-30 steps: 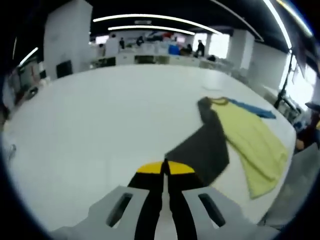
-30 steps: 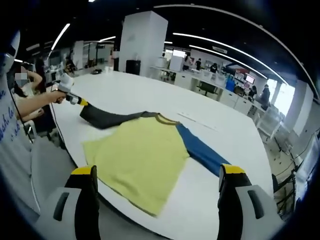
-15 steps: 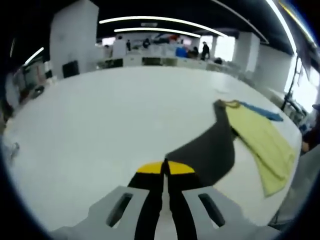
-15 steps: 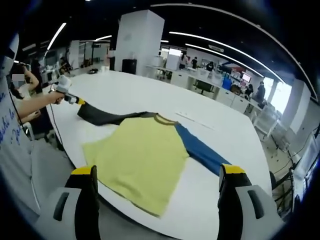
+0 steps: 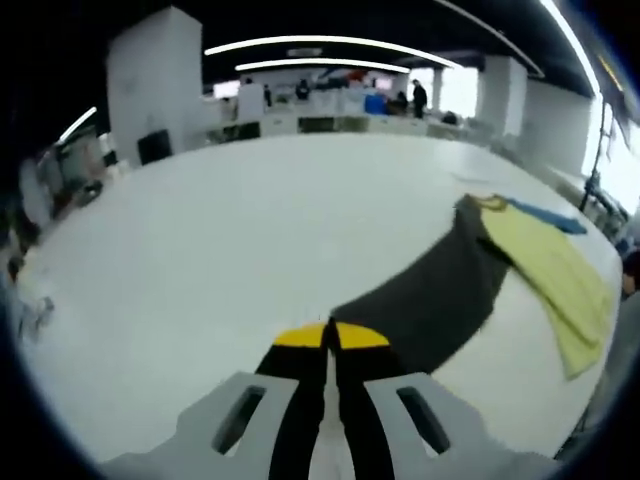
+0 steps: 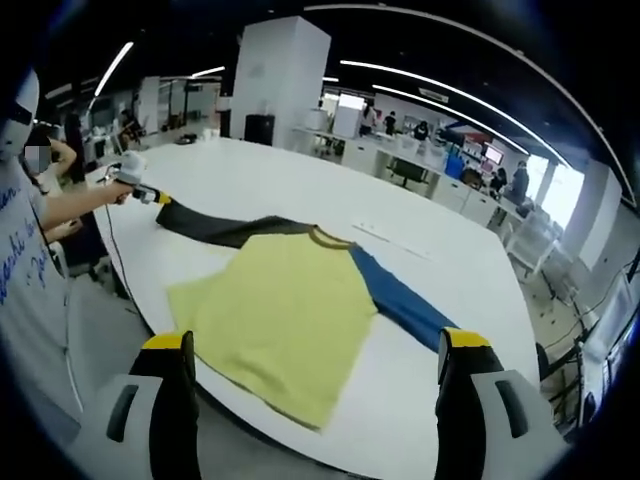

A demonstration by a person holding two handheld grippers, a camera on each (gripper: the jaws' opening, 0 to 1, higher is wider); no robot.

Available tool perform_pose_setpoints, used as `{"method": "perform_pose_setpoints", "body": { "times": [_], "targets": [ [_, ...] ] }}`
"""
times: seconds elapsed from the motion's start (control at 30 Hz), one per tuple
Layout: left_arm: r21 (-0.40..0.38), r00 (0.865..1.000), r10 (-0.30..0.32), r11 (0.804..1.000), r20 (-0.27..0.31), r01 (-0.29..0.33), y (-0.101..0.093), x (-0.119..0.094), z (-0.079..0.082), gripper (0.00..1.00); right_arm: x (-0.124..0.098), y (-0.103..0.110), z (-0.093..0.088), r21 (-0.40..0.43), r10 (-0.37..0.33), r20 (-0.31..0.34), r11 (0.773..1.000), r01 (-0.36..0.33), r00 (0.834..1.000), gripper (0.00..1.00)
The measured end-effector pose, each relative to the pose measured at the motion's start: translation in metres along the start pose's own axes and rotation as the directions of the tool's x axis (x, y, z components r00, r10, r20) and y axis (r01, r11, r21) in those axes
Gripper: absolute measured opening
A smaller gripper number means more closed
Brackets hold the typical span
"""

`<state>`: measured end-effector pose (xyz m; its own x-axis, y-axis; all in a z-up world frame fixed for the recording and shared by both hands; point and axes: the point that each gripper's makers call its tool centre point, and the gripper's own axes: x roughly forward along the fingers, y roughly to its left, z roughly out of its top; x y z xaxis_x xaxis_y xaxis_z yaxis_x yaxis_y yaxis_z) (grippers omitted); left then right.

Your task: Fold the garment on the visible template until the final outline fits inside the template.

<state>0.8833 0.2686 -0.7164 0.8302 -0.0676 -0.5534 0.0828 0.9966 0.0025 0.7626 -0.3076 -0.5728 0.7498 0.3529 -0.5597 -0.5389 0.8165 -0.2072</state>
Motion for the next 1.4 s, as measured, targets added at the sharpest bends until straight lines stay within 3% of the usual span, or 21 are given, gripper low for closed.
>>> {"method": "perform_pose_setpoints", "body": {
  "times": [0.23,0.47,0.63,1.4],
  "targets": [
    [0.006,1.0,0.026,1.0,-0.004,-0.026,0.017,0.013,-0.002,0.0,-0.001,0.005,0.002,-0.006,-0.006,-0.01,1.0,0.006,1.0,1.0],
    [-0.009,0.998,0.056,0.998,-0.037,-0.057,0.03,0.02,-0.017,0.0,-0.004,0.006,0.003,-0.004,-0.023,-0.008,1.0,0.023,1.0,1.0],
    [0.0,0.997,0.068,0.998,-0.028,-0.068,0.037,0.024,-0.017,0.0,-0.003,0.007,0.002,-0.003,-0.027,-0.017,1.0,0.027,0.999,1.0],
    [0.062,0.991,0.086,0.995,-0.1,-0.08,0.044,0.042,-0.035,0.0,-0.009,0.002,0.004,0.005,-0.083,0.001,0.997,0.083,0.997,1.0]
  ]
}}
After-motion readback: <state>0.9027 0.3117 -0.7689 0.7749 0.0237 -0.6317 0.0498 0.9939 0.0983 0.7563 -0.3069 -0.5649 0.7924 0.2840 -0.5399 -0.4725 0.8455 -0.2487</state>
